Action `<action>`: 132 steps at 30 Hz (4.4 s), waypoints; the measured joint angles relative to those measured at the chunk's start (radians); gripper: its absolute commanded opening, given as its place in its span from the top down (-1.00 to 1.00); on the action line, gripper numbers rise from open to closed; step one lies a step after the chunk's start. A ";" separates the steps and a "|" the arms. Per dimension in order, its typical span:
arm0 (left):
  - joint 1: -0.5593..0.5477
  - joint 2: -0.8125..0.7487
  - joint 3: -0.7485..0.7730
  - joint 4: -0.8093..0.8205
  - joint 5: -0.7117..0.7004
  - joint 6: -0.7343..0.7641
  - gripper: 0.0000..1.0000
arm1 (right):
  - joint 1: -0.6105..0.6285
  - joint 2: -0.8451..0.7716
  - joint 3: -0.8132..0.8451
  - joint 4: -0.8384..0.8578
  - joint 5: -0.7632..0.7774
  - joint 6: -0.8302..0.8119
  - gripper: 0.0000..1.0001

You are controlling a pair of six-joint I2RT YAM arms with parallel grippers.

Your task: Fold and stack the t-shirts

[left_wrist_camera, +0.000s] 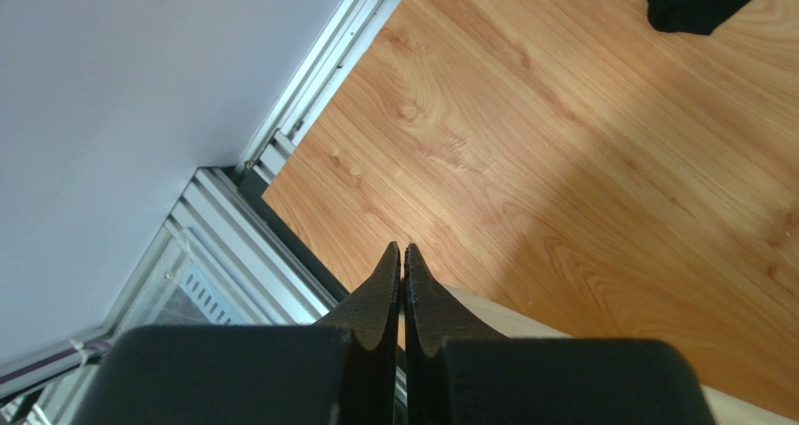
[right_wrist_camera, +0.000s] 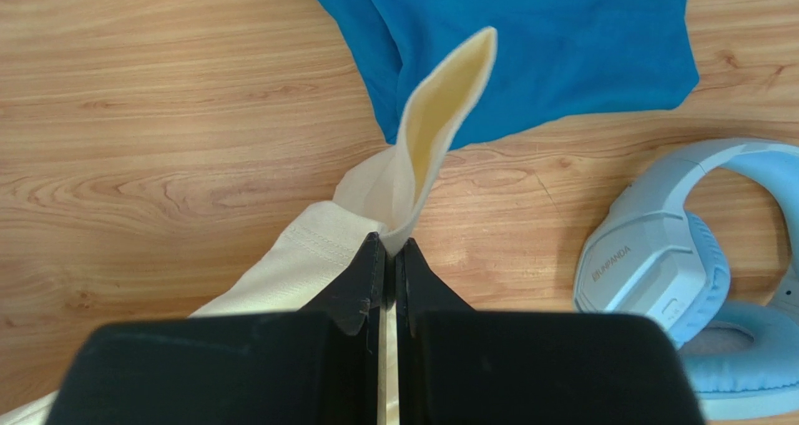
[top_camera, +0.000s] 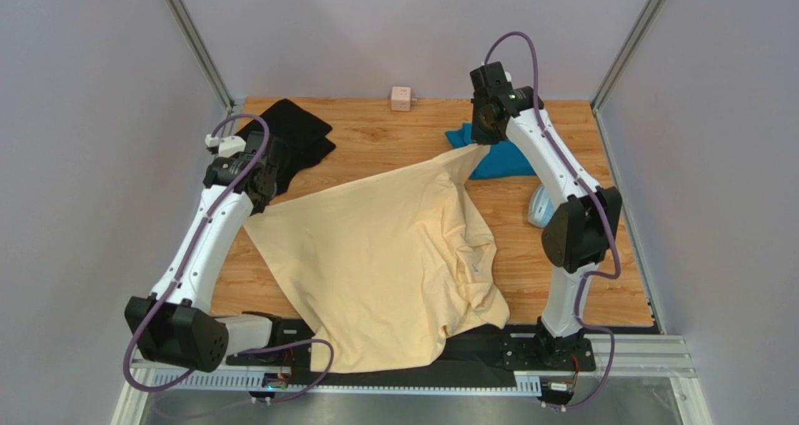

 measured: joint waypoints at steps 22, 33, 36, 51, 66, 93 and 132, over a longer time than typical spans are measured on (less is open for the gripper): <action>0.146 0.214 0.206 0.170 -0.046 0.122 1.00 | 0.006 0.319 0.414 0.040 -0.023 0.019 1.00; 0.152 0.199 0.136 0.163 0.037 0.132 1.00 | 0.047 0.391 0.315 0.044 -0.170 0.023 0.99; 0.153 0.164 0.088 0.155 0.059 0.135 1.00 | 0.088 0.443 0.315 0.042 -0.224 0.025 0.58; 0.153 0.062 -0.027 0.140 0.066 0.169 1.00 | 0.169 0.438 0.230 -0.017 -0.401 0.016 -0.01; 0.153 0.066 -0.027 0.140 0.081 0.211 1.00 | -0.064 0.462 0.277 0.021 -0.404 0.019 -0.12; 0.153 0.066 -0.039 0.115 0.118 0.212 1.00 | -0.033 0.548 0.250 0.119 -0.491 0.056 0.84; 0.130 -0.135 0.390 -0.094 0.315 0.063 1.00 | -0.067 -0.363 0.055 0.097 -0.202 0.014 1.00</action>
